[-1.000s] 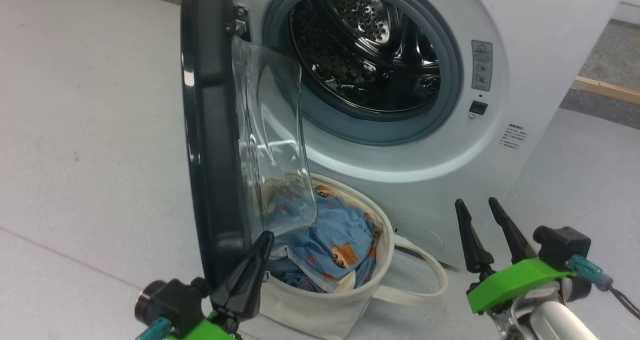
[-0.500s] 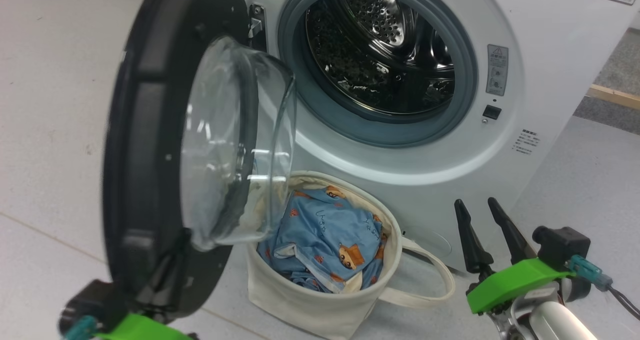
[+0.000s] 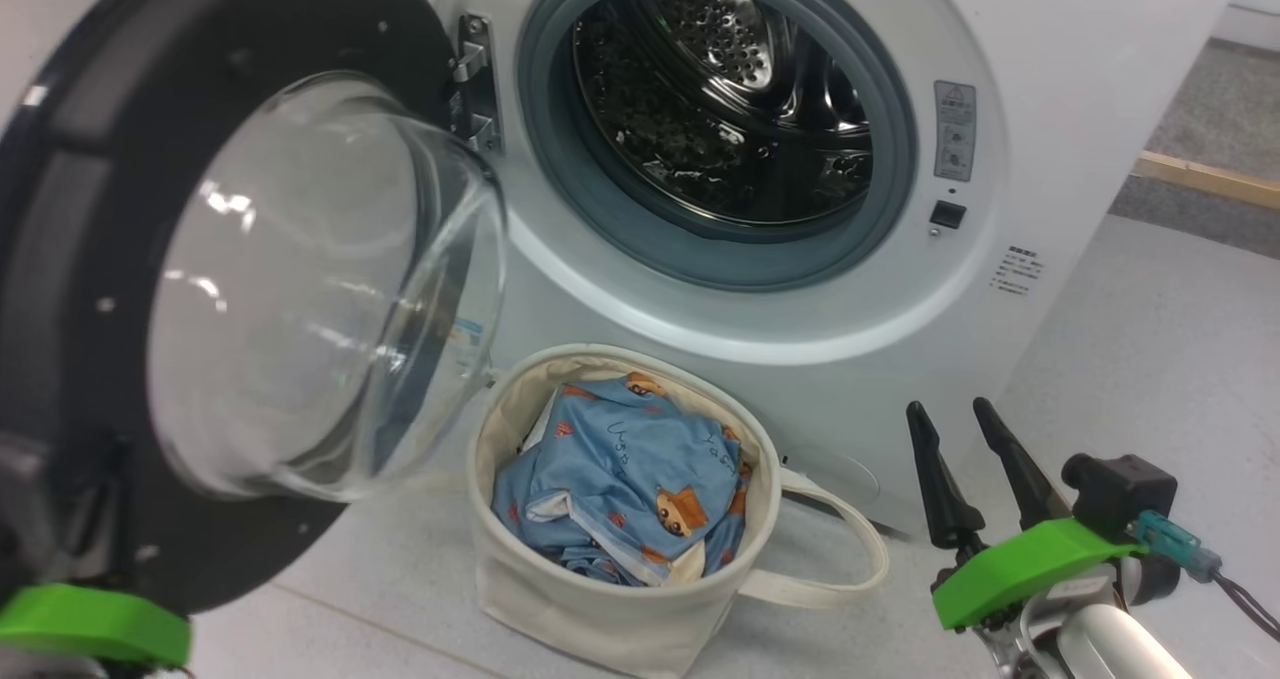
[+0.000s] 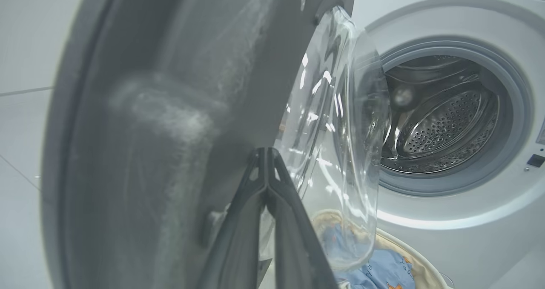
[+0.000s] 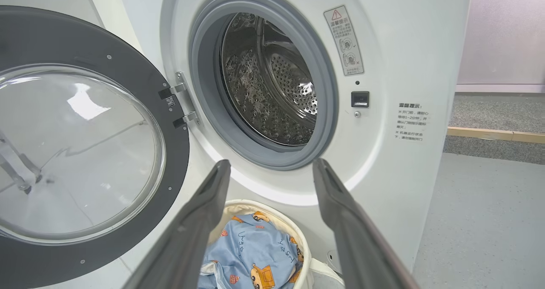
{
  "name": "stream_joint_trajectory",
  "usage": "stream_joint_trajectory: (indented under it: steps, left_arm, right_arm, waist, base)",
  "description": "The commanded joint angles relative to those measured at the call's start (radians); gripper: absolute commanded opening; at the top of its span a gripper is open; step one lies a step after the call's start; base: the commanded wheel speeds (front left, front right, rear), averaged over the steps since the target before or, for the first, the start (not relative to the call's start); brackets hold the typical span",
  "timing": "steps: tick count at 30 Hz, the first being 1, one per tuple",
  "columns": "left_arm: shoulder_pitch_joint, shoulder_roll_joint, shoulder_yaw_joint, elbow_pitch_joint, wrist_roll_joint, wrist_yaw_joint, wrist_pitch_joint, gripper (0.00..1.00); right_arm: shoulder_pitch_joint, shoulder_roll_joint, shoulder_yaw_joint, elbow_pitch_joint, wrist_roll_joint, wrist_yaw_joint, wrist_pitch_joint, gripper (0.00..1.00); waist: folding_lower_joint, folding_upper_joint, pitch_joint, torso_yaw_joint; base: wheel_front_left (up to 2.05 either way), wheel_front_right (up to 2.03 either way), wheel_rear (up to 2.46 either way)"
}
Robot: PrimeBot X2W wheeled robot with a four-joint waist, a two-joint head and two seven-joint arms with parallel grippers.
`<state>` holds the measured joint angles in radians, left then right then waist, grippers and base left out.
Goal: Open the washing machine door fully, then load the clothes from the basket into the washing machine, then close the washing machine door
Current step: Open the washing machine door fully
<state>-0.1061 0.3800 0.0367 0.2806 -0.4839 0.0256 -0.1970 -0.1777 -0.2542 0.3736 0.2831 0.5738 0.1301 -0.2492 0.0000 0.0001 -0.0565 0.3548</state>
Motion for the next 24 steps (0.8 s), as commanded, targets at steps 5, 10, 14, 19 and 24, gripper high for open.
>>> stream_joint_trajectory:
  steps: [5,10,14,19,24]
  left_arm:
    - [-0.121,0.107,0.096,0.067,-0.026,-0.021,-0.018,0.00]
    - [-0.164,0.145,0.119,0.153,-0.035,-0.041,-0.035,0.00]
    - [-0.185,0.158,0.141,0.210,-0.046,-0.050,-0.047,0.00]
    - [-0.202,0.163,0.152,0.246,-0.046,-0.062,-0.056,0.00]
    - [-0.214,0.160,0.148,0.256,-0.036,-0.072,-0.061,0.00]
  right_arm:
    - [-0.032,-0.020,0.017,-0.022,0.010,0.001,-0.013,1.00]
    - [-0.035,-0.022,0.022,-0.021,0.015,0.001,-0.013,1.00]
    - [-0.033,-0.022,0.022,-0.017,0.020,0.001,-0.013,1.00]
    - [-0.030,-0.023,0.022,-0.016,0.022,0.001,-0.013,1.00]
    - [-0.032,-0.020,0.024,-0.017,0.026,0.001,-0.013,1.00]
  waist:
    - [0.0000,-0.0001,0.003,-0.018]
    - [0.0000,-0.0001,-0.001,-0.029]
    - [0.0000,-0.0001,-0.003,-0.036]
    - [0.0000,-0.0001,-0.003,-0.033]
    - [0.0000,-0.0001,-0.004,-0.024]
  base:
    - [0.00,0.00,0.00]
    - [0.00,0.00,0.00]
    - [0.00,0.00,0.00]
    - [0.00,0.00,0.00]
    - [0.00,0.00,0.00]
